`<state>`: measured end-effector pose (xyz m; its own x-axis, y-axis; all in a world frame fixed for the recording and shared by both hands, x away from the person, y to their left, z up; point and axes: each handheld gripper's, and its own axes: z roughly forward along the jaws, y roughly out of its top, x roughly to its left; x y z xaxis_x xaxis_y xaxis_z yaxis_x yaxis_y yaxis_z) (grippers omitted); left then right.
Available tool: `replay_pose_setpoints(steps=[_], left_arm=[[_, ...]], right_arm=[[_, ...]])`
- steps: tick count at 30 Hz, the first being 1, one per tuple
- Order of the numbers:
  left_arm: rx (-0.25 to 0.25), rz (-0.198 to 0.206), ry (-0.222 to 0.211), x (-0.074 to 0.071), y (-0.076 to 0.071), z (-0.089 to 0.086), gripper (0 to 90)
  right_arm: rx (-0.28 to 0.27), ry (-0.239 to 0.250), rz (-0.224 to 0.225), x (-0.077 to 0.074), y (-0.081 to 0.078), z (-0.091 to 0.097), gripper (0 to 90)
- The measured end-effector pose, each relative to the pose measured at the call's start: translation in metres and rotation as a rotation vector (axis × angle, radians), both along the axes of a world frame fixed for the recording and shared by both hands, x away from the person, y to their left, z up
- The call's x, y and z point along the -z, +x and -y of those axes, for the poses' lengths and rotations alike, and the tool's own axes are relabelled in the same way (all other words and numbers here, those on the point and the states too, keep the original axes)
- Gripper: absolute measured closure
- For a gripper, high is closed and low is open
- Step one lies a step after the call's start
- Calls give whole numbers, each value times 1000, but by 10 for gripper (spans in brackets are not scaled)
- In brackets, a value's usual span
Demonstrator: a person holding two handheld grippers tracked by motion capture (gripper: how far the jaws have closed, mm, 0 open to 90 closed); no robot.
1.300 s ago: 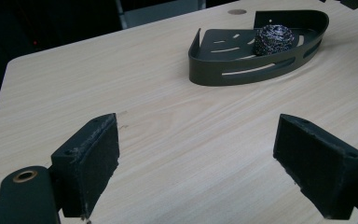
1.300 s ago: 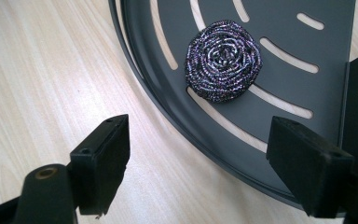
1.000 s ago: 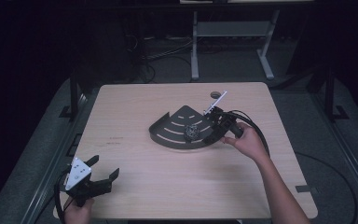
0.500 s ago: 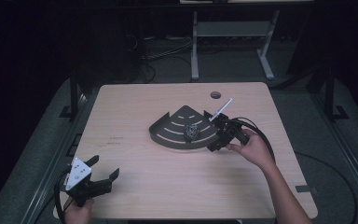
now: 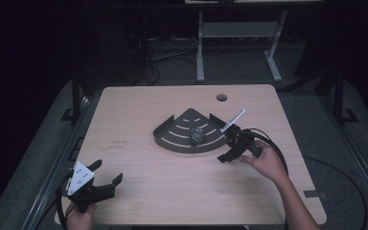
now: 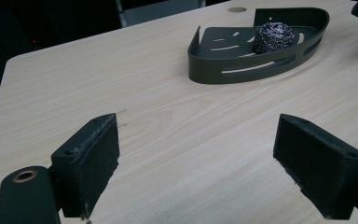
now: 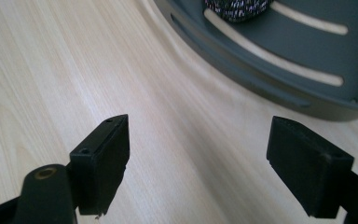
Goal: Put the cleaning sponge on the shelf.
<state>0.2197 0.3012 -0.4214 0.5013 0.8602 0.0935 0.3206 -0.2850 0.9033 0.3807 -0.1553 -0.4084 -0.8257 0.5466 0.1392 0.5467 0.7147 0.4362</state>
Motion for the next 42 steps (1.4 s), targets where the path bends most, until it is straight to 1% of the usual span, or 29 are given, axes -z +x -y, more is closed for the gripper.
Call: replay_pose_setpoints(steps=[3, 6, 15, 18, 19, 25, 29, 32, 33, 42], left_arm=[[-1, -3, -2, 0, 0, 0, 137], [2, -1, -2, 0, 0, 0, 138], [5, -3, 8, 1, 0, 2, 138], [5, -2, 8, 1, 0, 2, 137], [5, -3, 8, 1, -1, 2, 137], [5, -2, 10, 1, -1, 2, 138], [5, -3, 10, 1, -1, 2, 138], [4, -2, 10, 1, -1, 2, 138], [5, -4, 10, 0, -1, 3, 137], [11, -3, 11, 1, -1, 5, 137]], right_arm=[[4, 5, 2, 1, -5, 3, 207], [3, 8, 1, 2, -7, 5, 207], [5, 12, 6, 6, -19, 13, 205], [5, 14, 6, 8, -21, 15, 205], [9, 13, -5, 9, -22, 17, 204], [9, 18, 3, 11, -28, 19, 204], [12, 30, 4, 13, -34, 23, 203], [12, 25, 3, 14, -36, 25, 199], [14, 34, 2, 14, -38, 27, 200], [29, 41, 8, 18, -45, 37, 197]])
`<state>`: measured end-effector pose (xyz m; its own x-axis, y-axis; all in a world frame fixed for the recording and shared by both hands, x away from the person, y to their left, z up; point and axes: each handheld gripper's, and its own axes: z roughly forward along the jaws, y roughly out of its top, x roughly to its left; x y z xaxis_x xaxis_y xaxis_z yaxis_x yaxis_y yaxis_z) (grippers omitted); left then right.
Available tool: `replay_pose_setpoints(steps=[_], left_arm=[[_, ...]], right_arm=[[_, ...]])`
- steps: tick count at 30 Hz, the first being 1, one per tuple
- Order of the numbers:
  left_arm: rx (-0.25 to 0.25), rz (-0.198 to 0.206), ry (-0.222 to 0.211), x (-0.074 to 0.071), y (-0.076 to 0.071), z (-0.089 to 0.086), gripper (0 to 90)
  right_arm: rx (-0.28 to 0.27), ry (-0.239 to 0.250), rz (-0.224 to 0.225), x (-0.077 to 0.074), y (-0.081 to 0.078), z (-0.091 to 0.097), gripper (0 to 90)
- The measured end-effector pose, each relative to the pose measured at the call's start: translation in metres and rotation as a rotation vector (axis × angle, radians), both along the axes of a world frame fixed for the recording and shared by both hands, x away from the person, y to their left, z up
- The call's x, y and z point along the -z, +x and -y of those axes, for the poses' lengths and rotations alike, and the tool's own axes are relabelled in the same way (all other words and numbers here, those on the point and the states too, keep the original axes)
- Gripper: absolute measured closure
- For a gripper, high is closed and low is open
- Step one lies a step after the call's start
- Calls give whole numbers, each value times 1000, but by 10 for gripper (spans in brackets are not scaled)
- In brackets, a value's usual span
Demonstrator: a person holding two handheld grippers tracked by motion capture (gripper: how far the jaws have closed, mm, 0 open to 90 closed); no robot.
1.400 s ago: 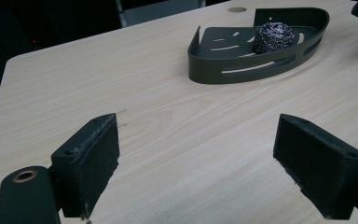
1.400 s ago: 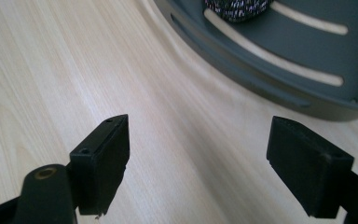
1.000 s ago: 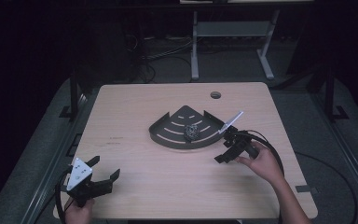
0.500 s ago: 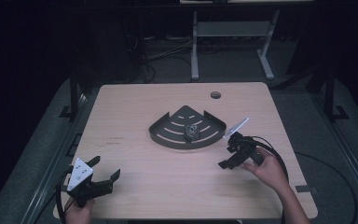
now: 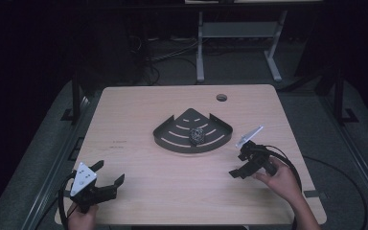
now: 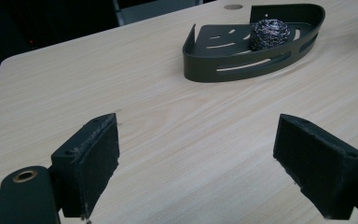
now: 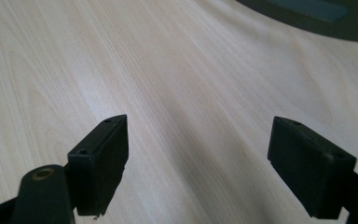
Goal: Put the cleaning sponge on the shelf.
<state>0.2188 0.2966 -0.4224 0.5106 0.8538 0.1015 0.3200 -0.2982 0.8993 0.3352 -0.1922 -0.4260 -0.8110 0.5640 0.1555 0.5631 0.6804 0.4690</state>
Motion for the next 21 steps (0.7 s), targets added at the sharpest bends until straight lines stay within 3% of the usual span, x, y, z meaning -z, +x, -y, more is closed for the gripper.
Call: replay_pose_setpoints(steps=[19, 21], left_arm=[[-2, 3, 5, 0, 0, 2, 137], [0, 4, 5, 0, 0, 2, 138]], right_arm=[[17, 21, 33, 5, -28, 14, 192], [25, 33, 48, 6, -40, 14, 174]])
